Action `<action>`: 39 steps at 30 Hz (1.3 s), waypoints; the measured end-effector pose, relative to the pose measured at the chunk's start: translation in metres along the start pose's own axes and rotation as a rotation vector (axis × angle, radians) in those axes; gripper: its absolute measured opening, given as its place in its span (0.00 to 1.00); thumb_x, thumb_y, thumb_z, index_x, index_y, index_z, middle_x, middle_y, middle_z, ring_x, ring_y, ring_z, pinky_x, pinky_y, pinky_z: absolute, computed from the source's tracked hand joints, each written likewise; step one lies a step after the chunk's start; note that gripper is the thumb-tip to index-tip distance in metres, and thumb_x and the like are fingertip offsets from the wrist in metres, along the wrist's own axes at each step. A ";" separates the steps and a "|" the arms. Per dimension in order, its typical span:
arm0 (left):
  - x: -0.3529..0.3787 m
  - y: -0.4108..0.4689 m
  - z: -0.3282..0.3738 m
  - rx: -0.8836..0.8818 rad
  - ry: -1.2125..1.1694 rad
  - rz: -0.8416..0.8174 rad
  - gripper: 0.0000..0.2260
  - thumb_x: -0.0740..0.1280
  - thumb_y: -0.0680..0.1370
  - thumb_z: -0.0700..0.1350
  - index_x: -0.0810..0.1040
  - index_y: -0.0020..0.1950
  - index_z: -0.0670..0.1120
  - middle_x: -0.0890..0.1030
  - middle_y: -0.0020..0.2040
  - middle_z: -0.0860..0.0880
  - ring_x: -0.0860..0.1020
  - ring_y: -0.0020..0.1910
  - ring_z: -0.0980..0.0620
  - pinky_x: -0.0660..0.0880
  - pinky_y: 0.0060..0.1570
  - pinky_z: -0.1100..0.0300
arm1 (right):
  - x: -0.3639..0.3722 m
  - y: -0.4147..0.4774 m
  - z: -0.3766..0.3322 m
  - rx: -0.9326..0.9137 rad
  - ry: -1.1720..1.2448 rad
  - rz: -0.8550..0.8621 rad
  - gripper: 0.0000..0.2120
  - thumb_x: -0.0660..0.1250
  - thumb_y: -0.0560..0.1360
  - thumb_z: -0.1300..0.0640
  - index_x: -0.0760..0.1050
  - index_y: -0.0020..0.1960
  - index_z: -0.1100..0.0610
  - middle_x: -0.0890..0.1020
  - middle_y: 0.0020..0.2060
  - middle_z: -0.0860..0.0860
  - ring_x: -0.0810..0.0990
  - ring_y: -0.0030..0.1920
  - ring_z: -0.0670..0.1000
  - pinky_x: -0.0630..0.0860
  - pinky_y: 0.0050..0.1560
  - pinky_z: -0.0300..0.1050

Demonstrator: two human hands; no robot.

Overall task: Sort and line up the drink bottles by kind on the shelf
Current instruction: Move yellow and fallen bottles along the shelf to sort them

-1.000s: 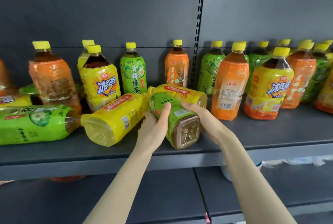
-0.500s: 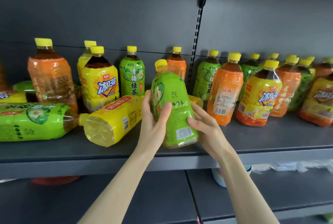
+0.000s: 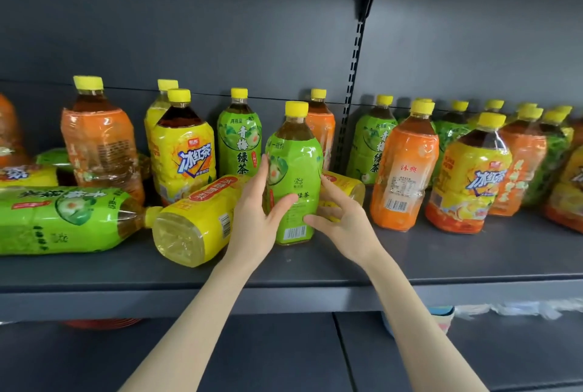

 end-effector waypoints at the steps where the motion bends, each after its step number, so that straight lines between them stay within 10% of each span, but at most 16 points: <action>1: 0.000 0.002 -0.002 -0.008 0.030 0.016 0.33 0.68 0.75 0.51 0.57 0.76 0.47 0.69 0.70 0.51 0.67 0.69 0.56 0.67 0.66 0.61 | 0.000 0.003 -0.001 -0.002 -0.033 0.014 0.35 0.71 0.73 0.65 0.62 0.74 0.51 0.76 0.51 0.36 0.79 0.47 0.34 0.75 0.47 0.27; 15: 0.012 0.012 -0.014 -0.041 0.087 0.004 0.31 0.62 0.78 0.50 0.52 0.77 0.46 0.65 0.74 0.48 0.65 0.72 0.51 0.66 0.68 0.58 | -0.008 0.013 0.013 -0.041 -0.184 0.163 0.29 0.73 0.73 0.57 0.68 0.71 0.50 0.80 0.48 0.47 0.79 0.45 0.39 0.75 0.45 0.27; 19: 0.009 0.010 -0.013 -0.022 0.131 0.062 0.31 0.61 0.76 0.55 0.57 0.76 0.45 0.68 0.72 0.46 0.68 0.70 0.49 0.71 0.65 0.51 | -0.038 0.014 0.003 -0.164 -0.416 0.366 0.18 0.69 0.76 0.56 0.75 0.65 0.54 0.79 0.60 0.50 0.73 0.61 0.52 0.72 0.62 0.48; 24: 0.007 0.009 -0.015 -0.025 0.130 0.069 0.32 0.60 0.75 0.56 0.59 0.76 0.44 0.70 0.71 0.45 0.69 0.69 0.49 0.73 0.63 0.48 | -0.039 0.030 0.025 0.093 -0.575 0.190 0.26 0.61 0.80 0.48 0.62 0.75 0.52 0.60 0.76 0.54 0.50 0.77 0.59 0.51 0.74 0.56; 39: 0.006 0.006 -0.008 -0.028 0.206 0.095 0.32 0.59 0.75 0.56 0.61 0.75 0.42 0.71 0.70 0.44 0.71 0.67 0.46 0.73 0.62 0.49 | -0.049 -0.005 0.004 -0.149 -0.654 0.453 0.19 0.78 0.65 0.48 0.82 0.53 0.56 0.80 0.51 0.51 0.69 0.54 0.55 0.67 0.55 0.49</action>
Point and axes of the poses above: each hand's wrist, its own y-axis towards the middle knuckle, its own x-axis out of the palm, z = x × y, the point moved 7 cm from there along y, towards the middle knuckle
